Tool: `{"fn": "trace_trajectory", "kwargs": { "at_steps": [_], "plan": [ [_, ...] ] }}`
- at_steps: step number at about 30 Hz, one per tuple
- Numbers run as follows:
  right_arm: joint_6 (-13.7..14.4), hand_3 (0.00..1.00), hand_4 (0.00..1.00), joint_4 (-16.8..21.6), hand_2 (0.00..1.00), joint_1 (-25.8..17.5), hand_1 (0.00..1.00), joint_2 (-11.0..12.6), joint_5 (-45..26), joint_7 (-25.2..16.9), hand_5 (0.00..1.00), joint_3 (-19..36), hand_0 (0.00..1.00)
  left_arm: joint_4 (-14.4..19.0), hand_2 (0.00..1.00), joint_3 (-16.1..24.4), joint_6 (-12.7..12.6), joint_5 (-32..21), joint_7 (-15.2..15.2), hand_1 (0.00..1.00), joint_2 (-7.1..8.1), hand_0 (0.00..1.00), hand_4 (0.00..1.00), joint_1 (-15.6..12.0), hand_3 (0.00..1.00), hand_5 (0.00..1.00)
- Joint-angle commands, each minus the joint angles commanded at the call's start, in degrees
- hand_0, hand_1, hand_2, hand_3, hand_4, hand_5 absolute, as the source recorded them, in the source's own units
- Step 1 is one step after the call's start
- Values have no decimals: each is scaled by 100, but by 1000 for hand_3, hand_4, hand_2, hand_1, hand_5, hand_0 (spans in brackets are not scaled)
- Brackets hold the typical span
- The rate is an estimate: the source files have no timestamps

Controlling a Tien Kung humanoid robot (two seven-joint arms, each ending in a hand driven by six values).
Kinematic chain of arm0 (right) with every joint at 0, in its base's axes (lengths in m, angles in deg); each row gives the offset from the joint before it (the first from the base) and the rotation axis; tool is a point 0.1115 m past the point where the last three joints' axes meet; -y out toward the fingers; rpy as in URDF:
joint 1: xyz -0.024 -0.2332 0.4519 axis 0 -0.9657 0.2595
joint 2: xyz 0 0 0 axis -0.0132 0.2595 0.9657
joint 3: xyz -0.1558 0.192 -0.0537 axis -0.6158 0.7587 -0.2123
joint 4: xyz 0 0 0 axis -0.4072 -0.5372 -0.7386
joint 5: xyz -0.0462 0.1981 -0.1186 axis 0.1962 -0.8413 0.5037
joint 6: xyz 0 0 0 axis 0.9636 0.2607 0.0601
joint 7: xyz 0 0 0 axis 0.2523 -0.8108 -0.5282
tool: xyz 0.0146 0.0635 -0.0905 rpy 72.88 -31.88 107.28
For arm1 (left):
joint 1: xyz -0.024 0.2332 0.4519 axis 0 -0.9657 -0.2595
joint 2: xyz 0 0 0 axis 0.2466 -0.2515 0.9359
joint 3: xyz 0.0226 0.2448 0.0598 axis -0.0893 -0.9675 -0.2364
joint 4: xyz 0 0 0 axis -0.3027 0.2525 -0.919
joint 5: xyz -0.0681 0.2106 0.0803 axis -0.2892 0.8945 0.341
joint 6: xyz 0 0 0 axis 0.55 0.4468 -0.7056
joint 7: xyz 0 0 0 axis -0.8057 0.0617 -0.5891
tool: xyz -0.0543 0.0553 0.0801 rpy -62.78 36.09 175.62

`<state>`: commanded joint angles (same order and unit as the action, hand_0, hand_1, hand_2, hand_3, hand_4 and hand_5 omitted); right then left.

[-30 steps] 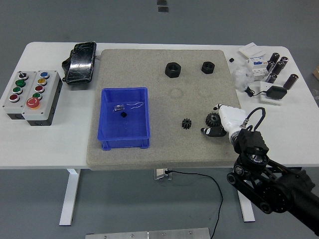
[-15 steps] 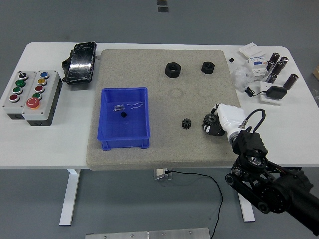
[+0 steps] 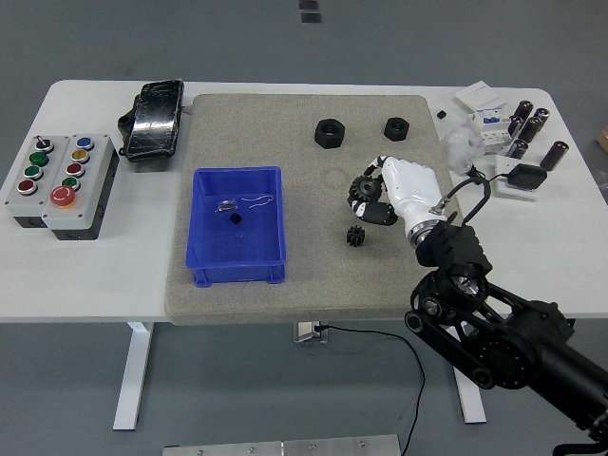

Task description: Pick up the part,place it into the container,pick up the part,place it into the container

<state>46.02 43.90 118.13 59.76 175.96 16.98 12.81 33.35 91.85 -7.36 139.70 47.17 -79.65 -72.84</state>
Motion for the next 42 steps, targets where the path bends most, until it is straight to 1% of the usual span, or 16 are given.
{"fn": "trace_trajectory", "kwargs": {
  "at_steps": [1, 6, 7, 8, 12, 13, 15, 18, 19, 24, 25, 30, 31, 36, 37, 42],
  "plan": [
    [93, 522, 491, 43, 452, 33, 502, -47, -90, -76, 2, -45, 367, 0, 551, 4, 2, 7, 2, 632, -3, 667, 704, 1, 603, 357],
    [573, 522, 491, 152, 452, 165, 502, -182, -937, -701, 2, -478, 367, 0, 551, 9, 2, 20, 17, 632, -1, 667, 704, -8, 603, 357],
    [627, 542, 523, 151, 522, 177, 526, -196, -1125, -830, 2, -557, 447, 0, 551, 9, 0, 19, 19, 632, 1, 667, 704, -11, 603, 358],
    [685, 542, 523, 143, 522, 192, 526, -218, -1359, -1001, 2, -683, 447, 0, 551, 12, -1, 20, 23, 632, 7, 667, 704, -14, 603, 358],
    [726, 542, 523, 109, 522, 239, 526, -296, -2083, -1500, 2, -1067, 447, 0, 551, 21, -5, 24, 36, 632, 20, 667, 704, -24, 603, 358],
    [714, 581, 515, 96, 580, 256, 610, -322, -2254, -1610, 2, -1179, 541, 0, 550, 25, -5, 28, 40, 632, 21, 667, 702, -24, 603, 359],
    [680, 581, 515, 73, 580, 282, 610, -354, -2509, -1691, 2, -1322, 541, 0, 550, 31, -6, 32, 43, 632, 20, 667, 702, -23, 603, 359],
    [643, 581, 515, 32, 580, 336, 610, -372, -2736, -1691, 2, -1483, 541, 0, 550, 29, -2, 36, 40, 632, 16, 667, 702, -16, 603, 359],
    [660, 650, 581, 27, 637, 348, 654, -371, -2738, -1665, 64, -1511, 580, 0, 551, 25, -2, 33, 37, 632, 15, 667, 702, -15, 603, 359],
    [852, 650, 581, 20, 637, 377, 654, -377, -2577, -1367, 64, -1616, 580, 0, 551, 36, 6, 65, 37, 632, 9, 667, 702, -9, 603, 359],
    [866, 682, 663, 18, 686, 377, 690, -378, -2562, -1336, 310, -1624, 619, 0, 551, 41, 6, 72, 39, 634, 10, 667, 699, -9, 602, 358],
    [823, 682, 663, 13, 686, 381, 690, -372, -2499, -1198, 310, -1635, 619, 0, 551, 65, 4, 88, 55, 634, 20, 667, 699, -19, 602, 358],
    [793, 775, 815, 10, 781, 381, 759, -371, -2495, -1179, 379, -1637, 686, 0, 551, 63, 3, 83, 56, 633, 24, 667, 698, -21, 602, 358],
    [759, 775, 815, 18, 781, 363, 759, -368, -2463, -1161, 379, -1609, 686, 0, 551, 54, -1, 61, 57, 633, 32, 667, 698, -28, 602, 358],
    [761, 796, 840, 21, 801, 357, 773, -366, -2459, -1166, 403, -1595, 700, 0, 550, 53, -1, 60, 57, 632, 31, 667, 695, -29, 602, 355],
    [714, 796, 840, 22, 801, 320, 773, -365, -2425, -1170, 403, -1515, 700, 0, 550, 48, 1, 56, 61, 632, 31, 667, 695, -30, 602, 355]
  ]
}}
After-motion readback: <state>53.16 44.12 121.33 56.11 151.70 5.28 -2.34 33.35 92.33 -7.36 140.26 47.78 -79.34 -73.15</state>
